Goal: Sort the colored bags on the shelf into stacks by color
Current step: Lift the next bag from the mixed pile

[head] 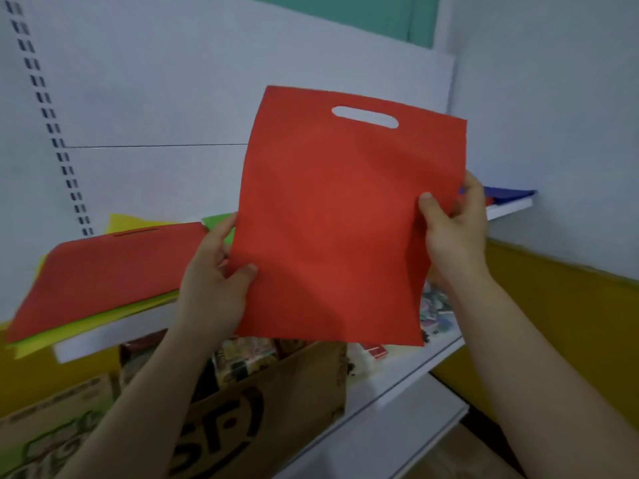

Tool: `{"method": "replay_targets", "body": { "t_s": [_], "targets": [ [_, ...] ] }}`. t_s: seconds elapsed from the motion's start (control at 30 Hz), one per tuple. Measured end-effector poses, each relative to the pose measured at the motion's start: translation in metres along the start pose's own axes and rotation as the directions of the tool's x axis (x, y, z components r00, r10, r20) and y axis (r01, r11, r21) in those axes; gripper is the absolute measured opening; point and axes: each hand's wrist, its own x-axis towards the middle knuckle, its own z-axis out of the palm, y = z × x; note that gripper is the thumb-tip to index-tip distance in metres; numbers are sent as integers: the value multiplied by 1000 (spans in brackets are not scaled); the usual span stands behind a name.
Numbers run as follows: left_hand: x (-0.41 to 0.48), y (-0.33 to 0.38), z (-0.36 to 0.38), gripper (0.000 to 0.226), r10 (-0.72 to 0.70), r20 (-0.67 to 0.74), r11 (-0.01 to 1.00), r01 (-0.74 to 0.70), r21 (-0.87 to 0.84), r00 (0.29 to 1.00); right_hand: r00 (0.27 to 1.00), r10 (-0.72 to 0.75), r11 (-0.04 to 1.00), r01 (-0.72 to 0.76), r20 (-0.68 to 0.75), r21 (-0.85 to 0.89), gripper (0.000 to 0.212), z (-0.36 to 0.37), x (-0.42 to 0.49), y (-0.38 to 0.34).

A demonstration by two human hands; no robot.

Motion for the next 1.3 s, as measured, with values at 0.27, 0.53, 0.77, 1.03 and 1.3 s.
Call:
{"method": "replay_targets", "body": {
  "t_s": [0.27,0.53,0.77,1.03,1.3],
  "targets": [
    [-12,19,163,69,0,177,996,16,-87,984,993,76,990,-86,-91,-114,38,-157,48,15],
    [-19,38,305,66,-3,282,966,75,-246,960,977,65,973,-107,-205,-204,39,-281,101,16],
    [2,38,405,64,27,388,950,98,-297,921,956,47,956,-127,-290,-264,36,-346,154,40],
    [63,11,506,59,29,447,934,135,-330,894,927,65,940,-182,-370,-289,43,-382,247,102],
    [117,-8,583,62,-55,532,933,232,-274,845,907,17,811,-259,-422,-524,17,-402,338,162]
  ]
}}
